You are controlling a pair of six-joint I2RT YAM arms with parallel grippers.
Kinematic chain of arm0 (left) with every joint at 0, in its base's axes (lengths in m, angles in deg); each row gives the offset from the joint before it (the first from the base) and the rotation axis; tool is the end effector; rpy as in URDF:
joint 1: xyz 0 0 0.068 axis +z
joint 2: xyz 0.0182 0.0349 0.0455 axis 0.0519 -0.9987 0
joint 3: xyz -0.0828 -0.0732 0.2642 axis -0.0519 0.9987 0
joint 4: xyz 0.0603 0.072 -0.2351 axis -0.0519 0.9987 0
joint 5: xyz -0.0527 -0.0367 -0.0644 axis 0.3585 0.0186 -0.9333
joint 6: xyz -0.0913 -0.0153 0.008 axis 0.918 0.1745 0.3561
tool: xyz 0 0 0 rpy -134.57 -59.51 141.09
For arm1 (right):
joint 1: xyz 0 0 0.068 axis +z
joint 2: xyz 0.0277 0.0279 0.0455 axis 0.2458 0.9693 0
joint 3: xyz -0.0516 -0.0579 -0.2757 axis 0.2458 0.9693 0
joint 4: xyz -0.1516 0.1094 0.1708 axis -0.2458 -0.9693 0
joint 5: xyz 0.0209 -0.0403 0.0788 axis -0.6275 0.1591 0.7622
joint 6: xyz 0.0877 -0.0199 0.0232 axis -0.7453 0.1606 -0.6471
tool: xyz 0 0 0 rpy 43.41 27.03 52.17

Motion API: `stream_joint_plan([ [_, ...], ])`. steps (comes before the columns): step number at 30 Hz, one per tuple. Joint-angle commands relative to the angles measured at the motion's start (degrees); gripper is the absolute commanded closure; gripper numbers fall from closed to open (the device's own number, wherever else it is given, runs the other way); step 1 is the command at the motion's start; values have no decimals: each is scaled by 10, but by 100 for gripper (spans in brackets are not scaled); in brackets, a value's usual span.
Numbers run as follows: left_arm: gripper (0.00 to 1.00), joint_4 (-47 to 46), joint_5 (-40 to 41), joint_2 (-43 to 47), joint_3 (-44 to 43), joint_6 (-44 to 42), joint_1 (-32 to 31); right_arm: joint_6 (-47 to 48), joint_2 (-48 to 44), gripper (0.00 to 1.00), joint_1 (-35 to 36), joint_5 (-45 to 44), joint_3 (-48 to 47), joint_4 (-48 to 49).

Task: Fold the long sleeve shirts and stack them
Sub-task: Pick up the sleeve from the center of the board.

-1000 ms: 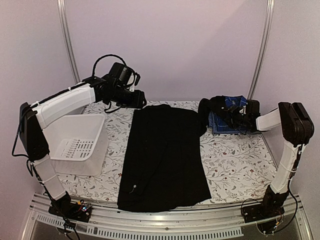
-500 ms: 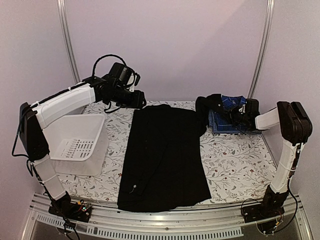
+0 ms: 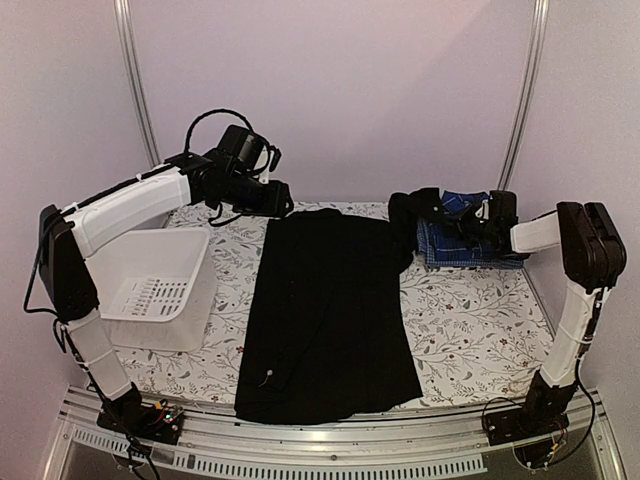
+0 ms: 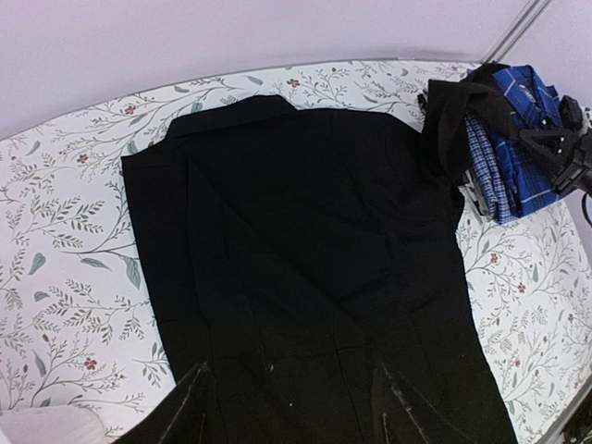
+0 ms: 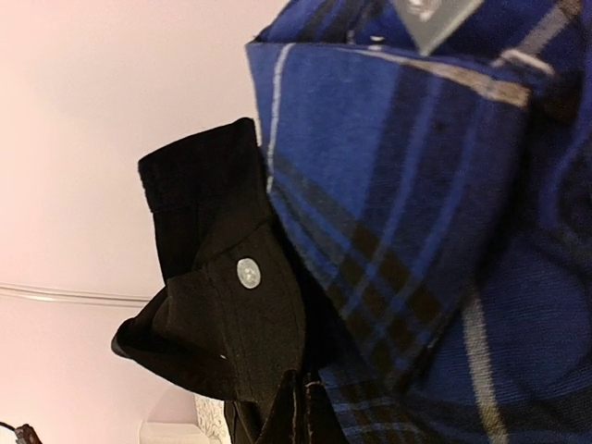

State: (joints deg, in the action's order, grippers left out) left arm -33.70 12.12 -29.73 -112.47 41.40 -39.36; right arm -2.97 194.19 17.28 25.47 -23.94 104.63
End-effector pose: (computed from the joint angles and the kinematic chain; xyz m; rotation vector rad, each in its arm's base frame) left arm 0.3529 -0.2513 0.3132 0.2619 2.3313 -0.4118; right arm 0.4541 0.0621 0.1698 0.6891 2.0396 1.1236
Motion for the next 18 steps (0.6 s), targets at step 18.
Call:
stream_joint_plan([
  [18,43,-99,-106,46,115,47,-5,254,-71,100,254,-55,-143,-219],
])
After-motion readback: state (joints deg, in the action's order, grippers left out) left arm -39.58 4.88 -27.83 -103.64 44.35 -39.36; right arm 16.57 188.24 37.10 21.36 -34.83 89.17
